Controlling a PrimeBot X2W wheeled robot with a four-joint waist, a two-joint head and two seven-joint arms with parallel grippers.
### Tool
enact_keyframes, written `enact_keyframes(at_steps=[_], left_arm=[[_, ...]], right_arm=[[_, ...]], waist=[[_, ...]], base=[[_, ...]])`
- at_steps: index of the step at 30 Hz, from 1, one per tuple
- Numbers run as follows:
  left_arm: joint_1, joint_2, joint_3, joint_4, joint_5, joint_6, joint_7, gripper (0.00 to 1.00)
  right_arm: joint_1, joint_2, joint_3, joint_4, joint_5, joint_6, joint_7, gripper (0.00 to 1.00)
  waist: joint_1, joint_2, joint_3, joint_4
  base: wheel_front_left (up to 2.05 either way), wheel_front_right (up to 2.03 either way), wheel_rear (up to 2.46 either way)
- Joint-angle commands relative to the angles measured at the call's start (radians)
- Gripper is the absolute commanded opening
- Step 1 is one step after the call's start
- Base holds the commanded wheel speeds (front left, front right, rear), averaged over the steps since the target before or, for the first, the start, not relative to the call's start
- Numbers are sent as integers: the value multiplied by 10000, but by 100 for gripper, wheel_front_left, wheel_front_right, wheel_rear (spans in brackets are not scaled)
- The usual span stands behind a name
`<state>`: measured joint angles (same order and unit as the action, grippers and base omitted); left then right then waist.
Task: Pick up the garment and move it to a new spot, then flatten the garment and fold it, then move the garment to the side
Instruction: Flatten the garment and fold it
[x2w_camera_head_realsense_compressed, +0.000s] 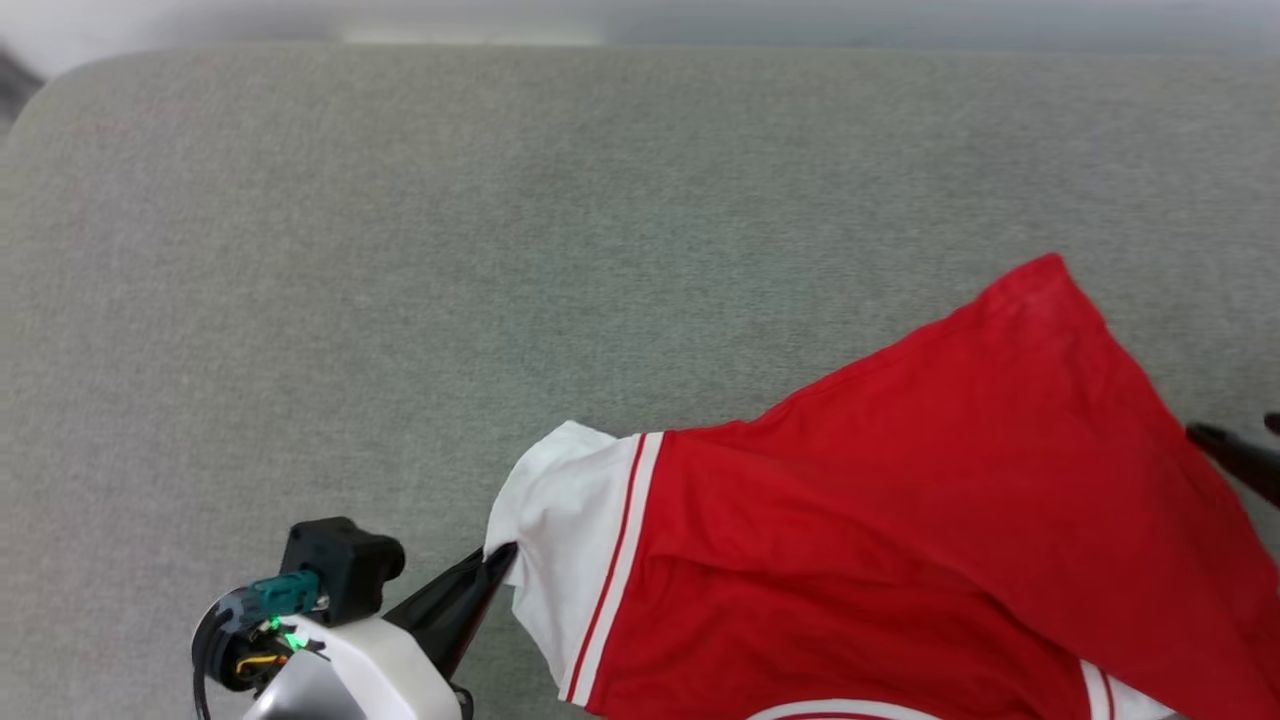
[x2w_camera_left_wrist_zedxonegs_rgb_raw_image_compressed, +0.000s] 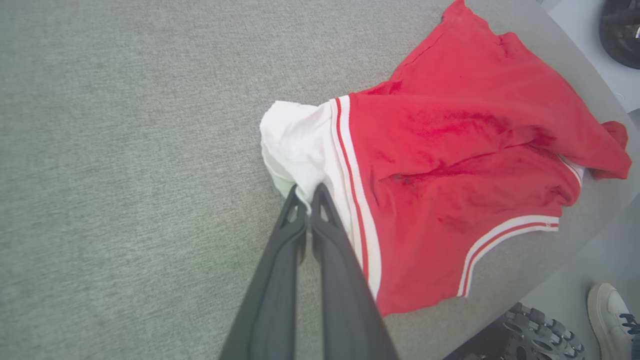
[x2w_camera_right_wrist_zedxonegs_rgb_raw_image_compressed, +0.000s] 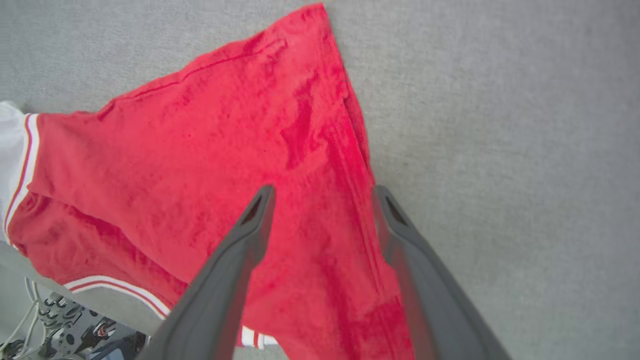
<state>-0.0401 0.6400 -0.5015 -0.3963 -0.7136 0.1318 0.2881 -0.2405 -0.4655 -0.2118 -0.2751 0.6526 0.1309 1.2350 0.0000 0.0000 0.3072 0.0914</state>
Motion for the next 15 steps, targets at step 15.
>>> enact_keyframes(at_steps=[15], left_arm=[[-1020, -424, -514, -252, 408, -351, 92, 0]], right_arm=[[-3428, -449, 1647, 2434, -1969, -4, 657, 100]], waist=[[0, 0, 1867, 1824]], base=[[0, 0, 0]])
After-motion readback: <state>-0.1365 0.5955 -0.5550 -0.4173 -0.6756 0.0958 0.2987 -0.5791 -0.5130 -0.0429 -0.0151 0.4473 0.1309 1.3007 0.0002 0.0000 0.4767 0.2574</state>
